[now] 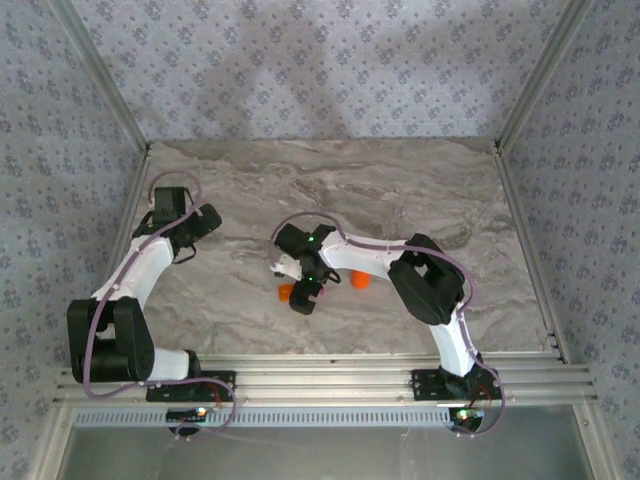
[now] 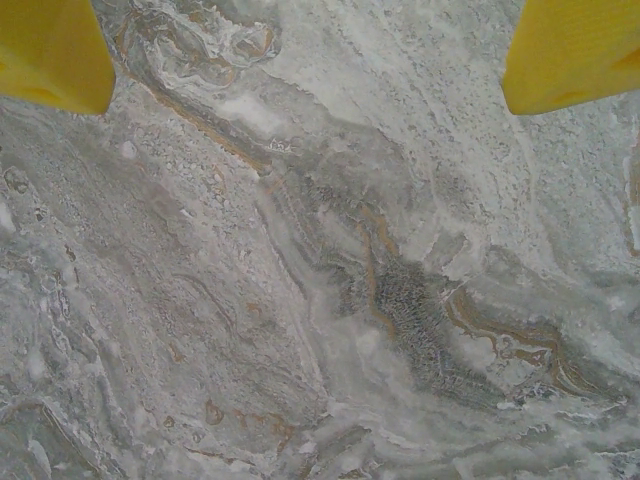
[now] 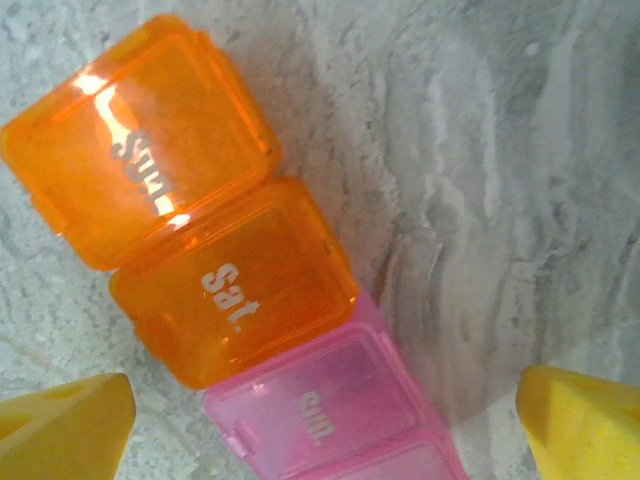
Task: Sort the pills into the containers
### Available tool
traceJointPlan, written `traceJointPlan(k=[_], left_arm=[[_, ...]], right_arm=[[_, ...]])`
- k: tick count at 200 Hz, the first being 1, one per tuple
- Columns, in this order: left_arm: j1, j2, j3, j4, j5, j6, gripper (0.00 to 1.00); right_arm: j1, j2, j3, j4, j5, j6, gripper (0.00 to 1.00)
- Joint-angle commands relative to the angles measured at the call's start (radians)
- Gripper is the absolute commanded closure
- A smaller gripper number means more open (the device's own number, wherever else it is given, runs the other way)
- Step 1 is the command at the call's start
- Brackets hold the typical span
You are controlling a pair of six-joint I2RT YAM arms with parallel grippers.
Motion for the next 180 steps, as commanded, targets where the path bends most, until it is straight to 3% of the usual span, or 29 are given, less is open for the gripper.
traceJointPlan(k=[1, 69, 97, 129, 180], left_arm=[[0.005, -0.006, 0.012, -0.010, 0.014, -0.014, 0.01], [0.006, -0.005, 0.011, -0.015, 0.019, -0.011, 0.01], [0.005, 0.002, 0.013, -0.015, 0.023, -0.014, 0.01], [0.006, -0.002, 0.010, -0.007, 0.037, -0.021, 0.01], [0.004, -0.057, -0.029, 0.047, 0.066, -0.091, 0.01]], right_arm=[[-0.004, 0.023, 0.020, 0.022, 0.070, 0.031, 0.00], [-0.074, 0.093, 0.165, 0.018, 0.134, 0.151, 0.02], [-0.092, 0.103, 0.207, -0.003, 0.093, 0.193, 0.03], [-0.112, 0.060, 0.164, 0.012, 0.011, 0.213, 0.04], [-0.117, -0.004, 0.039, 0.042, -0.012, 0.229, 0.08]])
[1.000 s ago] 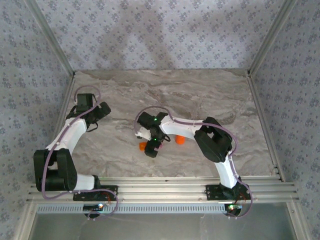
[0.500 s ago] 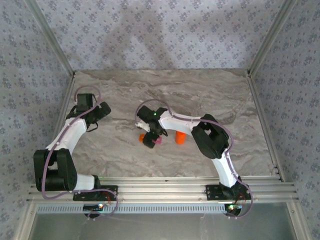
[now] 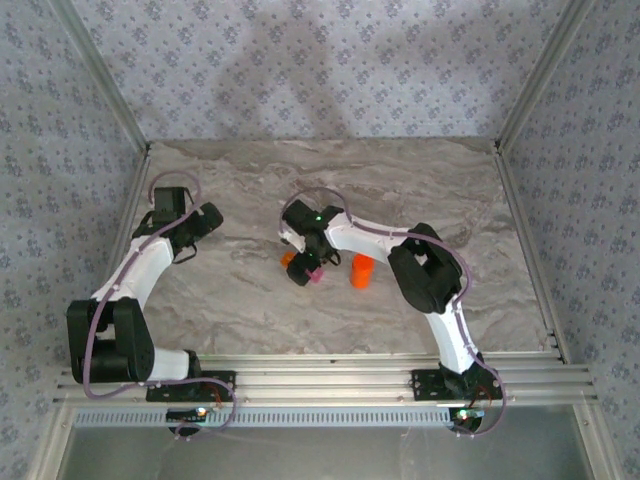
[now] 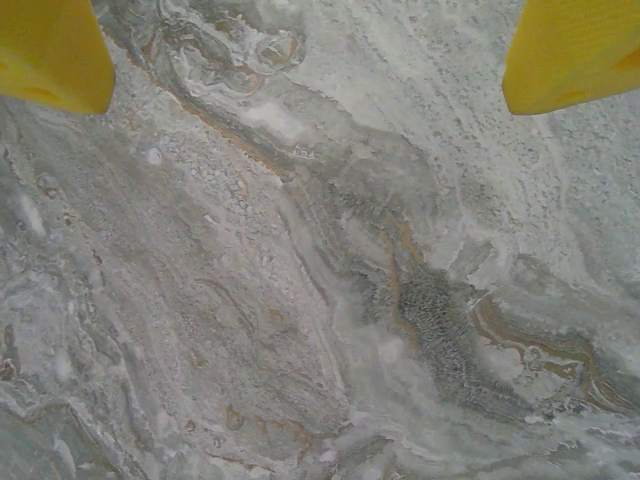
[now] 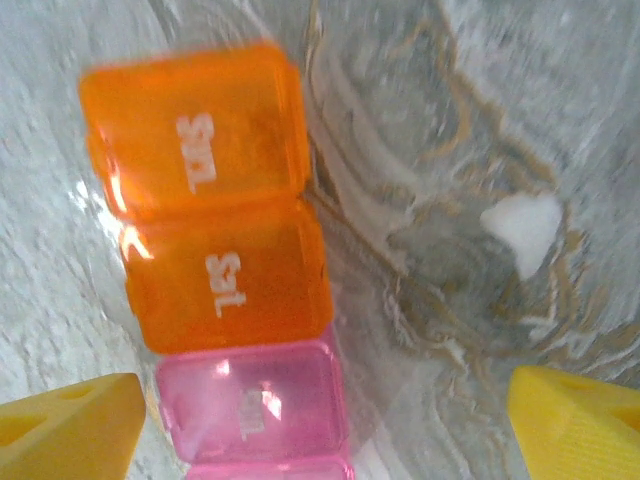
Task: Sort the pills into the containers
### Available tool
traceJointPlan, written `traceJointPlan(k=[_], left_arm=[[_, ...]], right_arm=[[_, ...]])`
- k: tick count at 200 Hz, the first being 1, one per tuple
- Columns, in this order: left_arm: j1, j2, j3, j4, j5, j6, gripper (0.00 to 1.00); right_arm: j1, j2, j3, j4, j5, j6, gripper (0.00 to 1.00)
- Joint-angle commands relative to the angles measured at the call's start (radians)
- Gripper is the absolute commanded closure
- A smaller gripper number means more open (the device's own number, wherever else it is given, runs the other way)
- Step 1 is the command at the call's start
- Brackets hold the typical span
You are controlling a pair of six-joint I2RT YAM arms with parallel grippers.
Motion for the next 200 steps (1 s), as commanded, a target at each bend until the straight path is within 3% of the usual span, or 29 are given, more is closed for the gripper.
traceJointPlan(k=[1, 49, 157, 200], left_arm=[[0.005, -0.049, -0.023, 0.035, 0.025, -0.059, 0.01], [0.004, -0.070, -0.029, 0.046, 0.053, -0.125, 0.01], [-0.018, -0.009, 0.007, -0.010, 0.083, -0.165, 0.01], [-0.023, -0.004, 0.013, -0.008, 0.084, -0.235, 0.01]], right_arm=[[-0.004, -0.059, -0.051, 0.003, -0.034, 0.026, 0.09], [0.002, -0.070, -0.100, 0.047, -0.036, 0.029, 0.16], [0.016, 0.008, -0.031, 0.055, -0.024, 0.026, 0.29], [0.020, 0.000, -0.079, 0.060, -0.027, 0.024, 0.27]])
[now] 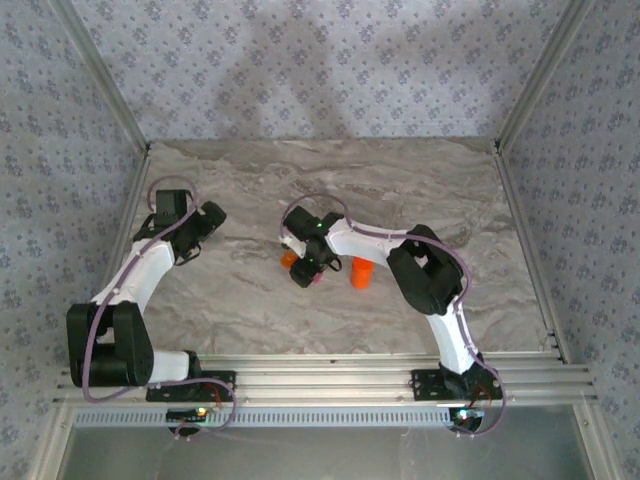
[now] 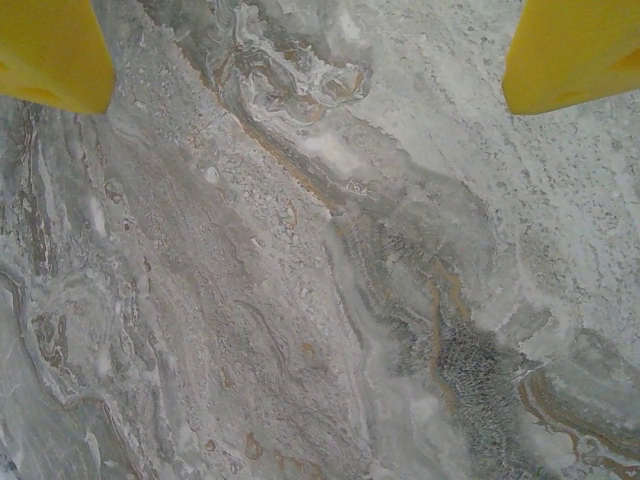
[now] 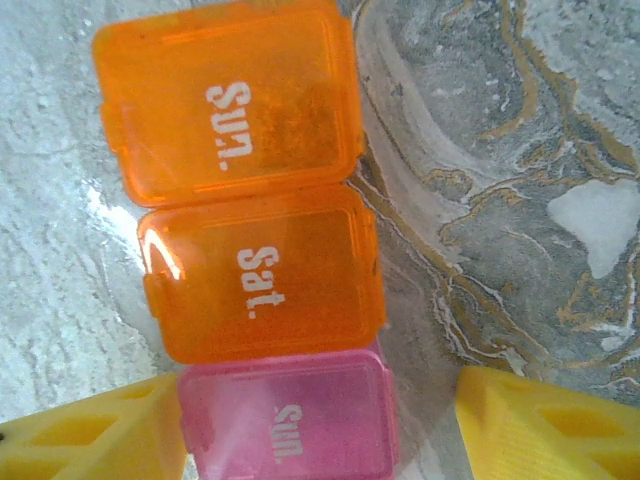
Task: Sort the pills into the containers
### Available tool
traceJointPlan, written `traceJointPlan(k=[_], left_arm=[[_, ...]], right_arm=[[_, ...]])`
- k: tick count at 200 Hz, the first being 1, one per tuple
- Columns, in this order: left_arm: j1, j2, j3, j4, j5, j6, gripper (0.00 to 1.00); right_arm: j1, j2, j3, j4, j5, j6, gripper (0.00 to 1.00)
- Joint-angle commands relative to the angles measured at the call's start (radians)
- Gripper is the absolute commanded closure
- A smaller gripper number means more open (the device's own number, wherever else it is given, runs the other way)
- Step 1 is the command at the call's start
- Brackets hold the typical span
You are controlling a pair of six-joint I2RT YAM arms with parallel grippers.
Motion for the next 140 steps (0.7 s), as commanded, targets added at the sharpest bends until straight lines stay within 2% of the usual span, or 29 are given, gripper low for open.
traceJointPlan(k=[1, 80, 111, 140], left_arm=[[-0.009, 0.010, 0.034, -0.019, 0.014, -0.056, 0.01], [-0.044, 0.044, 0.079, -0.039, 0.013, -0.107, 0.01], [-0.063, 0.061, 0.095, -0.054, 0.017, -0.096, 0.01], [-0.084, 0.104, 0.115, -0.066, 0.055, -0.061, 0.01]], right_arm=[[0.008, 0.003, -0.030, -0.014, -0.006, 0.005, 0.27], [0.019, -0.036, -0.084, -0.004, 0.014, 0.002, 0.33], [0.028, -0.044, -0.089, 0.001, 0.022, -0.006, 0.34], [0.035, -0.039, -0.094, 0.013, 0.024, -0.012, 0.39]])
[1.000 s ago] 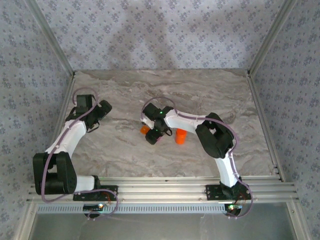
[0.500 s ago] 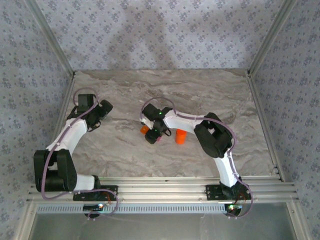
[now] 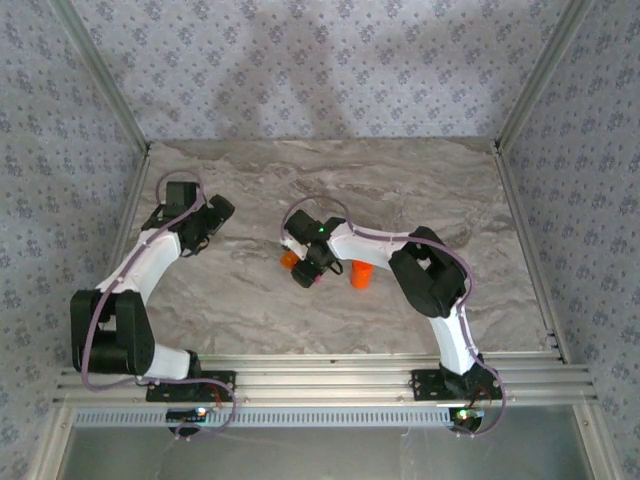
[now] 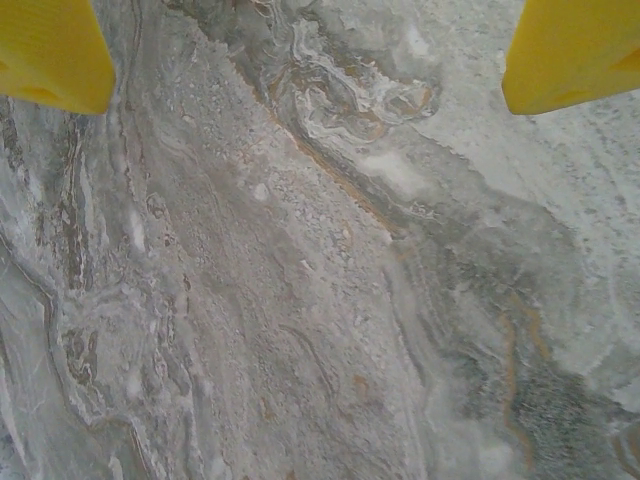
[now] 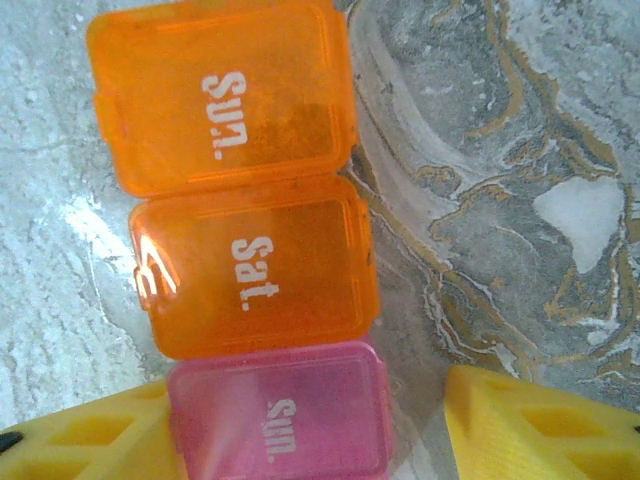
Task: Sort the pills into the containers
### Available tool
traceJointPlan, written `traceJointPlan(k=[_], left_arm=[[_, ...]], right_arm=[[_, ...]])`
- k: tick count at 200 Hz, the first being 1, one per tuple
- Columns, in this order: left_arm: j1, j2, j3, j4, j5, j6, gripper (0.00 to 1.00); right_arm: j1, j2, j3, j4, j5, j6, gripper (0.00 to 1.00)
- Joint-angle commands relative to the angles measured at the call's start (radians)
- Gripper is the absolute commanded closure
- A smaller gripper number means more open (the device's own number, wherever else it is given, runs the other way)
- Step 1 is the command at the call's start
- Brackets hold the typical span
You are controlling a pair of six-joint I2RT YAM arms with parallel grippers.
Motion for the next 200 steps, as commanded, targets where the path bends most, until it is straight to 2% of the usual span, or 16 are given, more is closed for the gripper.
traceJointPlan(k=[1, 46, 88, 167, 200], left_arm=[[-0.019, 0.027, 0.032, -0.033, 0.034, 0.028, 0.01], [-0.048, 0.057, 0.027, 0.031, 0.080, 0.070, 0.01], [-0.063, 0.085, 0.029, 0.118, 0.172, 0.092, 0.01], [-0.116, 0.059, 0.045, 0.264, 0.347, 0.069, 0.01], [-0.151, 0.072, 0.067, 0.348, 0.401, 0.023, 0.01]], right_arm=[[0.021, -0.009, -0.030, -0.053, -0.019, -0.008, 0.39], [0.023, -0.007, -0.031, -0.058, -0.038, -0.001, 0.55], [-0.029, -0.037, 0.000, -0.067, -0.110, 0.055, 0.75], [-0.202, -0.172, 0.066, -0.033, -0.359, 0.162, 0.77], [-0.238, -0.188, 0.105, -0.025, -0.412, 0.204, 0.77]])
